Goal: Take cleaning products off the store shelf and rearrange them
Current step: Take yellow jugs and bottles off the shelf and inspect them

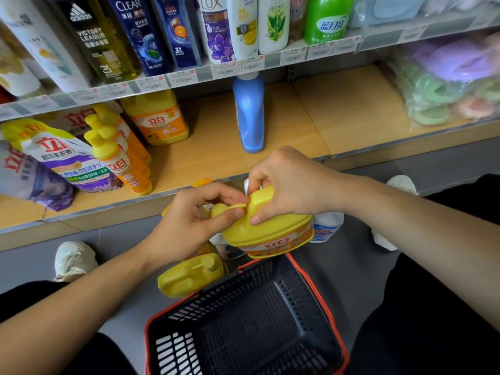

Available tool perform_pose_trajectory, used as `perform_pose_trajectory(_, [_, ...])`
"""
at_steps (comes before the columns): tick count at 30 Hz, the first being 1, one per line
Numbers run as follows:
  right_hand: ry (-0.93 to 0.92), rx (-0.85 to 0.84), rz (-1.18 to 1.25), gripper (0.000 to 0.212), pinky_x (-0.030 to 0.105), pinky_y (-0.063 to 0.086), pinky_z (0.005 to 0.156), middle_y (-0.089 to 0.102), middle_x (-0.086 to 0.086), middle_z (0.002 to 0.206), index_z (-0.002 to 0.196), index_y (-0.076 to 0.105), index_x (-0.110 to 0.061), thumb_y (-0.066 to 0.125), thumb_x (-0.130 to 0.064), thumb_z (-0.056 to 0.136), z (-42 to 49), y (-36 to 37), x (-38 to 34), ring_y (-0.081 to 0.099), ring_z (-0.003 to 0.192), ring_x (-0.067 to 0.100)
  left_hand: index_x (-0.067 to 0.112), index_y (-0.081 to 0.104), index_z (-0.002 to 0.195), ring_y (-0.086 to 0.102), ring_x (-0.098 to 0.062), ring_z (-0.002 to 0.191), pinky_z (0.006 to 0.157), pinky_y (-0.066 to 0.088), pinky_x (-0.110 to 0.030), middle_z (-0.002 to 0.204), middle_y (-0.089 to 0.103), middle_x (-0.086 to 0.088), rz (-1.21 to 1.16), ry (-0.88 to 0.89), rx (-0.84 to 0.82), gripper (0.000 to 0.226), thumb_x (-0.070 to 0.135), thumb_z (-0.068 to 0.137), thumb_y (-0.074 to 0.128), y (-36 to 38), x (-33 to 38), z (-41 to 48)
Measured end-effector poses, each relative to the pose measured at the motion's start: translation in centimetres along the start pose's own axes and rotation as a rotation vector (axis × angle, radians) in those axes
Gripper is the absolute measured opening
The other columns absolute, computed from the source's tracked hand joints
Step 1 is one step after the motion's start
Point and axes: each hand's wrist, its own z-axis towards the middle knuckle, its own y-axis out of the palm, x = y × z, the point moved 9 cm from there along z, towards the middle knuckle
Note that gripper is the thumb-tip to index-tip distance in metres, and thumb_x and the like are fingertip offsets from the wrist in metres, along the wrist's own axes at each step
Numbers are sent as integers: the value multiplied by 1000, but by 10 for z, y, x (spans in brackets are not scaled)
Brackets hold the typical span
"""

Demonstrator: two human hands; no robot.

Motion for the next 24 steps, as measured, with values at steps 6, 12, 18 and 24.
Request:
perform_pose_trajectory(6, [30,52,63,39,25,49,67,70,-11,83,91,78,-20,90,-46,65,-1,-14,11,62,83,7,16,75,110,72,-19,98,82,59,-31,108,76,1,-43,-2,25,27,17,83,76,-15,-2,4])
perform_pose_trajectory(12, [54,89,134,32,9,43,58,61,-24,64,83,77,-22,93,-40,63,-4,-25,22,59,71,-12,8,74,116,67,-33,118,98,56,-42,123,72,-14,-388,-81,-40,27,6,93,60,-19,-17,9])
perform_pose_trajectory(18, [39,105,206,28,9,43,54,62,-37,67,81,75,-22,93,-36,65,-4,-27,26,61,67,-12,6,71,117,66,-32,117,97,56,-41,121,71,-16,-418,-71,15,32,9,86,72,-18,-16,10])
perform_pose_trajectory(24, [46,99,293,29,10,41,50,65,-32,68,81,72,-23,93,-35,65,-2,-25,26,61,62,-8,11,68,118,69,-31,103,85,59,-37,108,74,-10,-213,8,82,41,10,78,78,-22,-2,11])
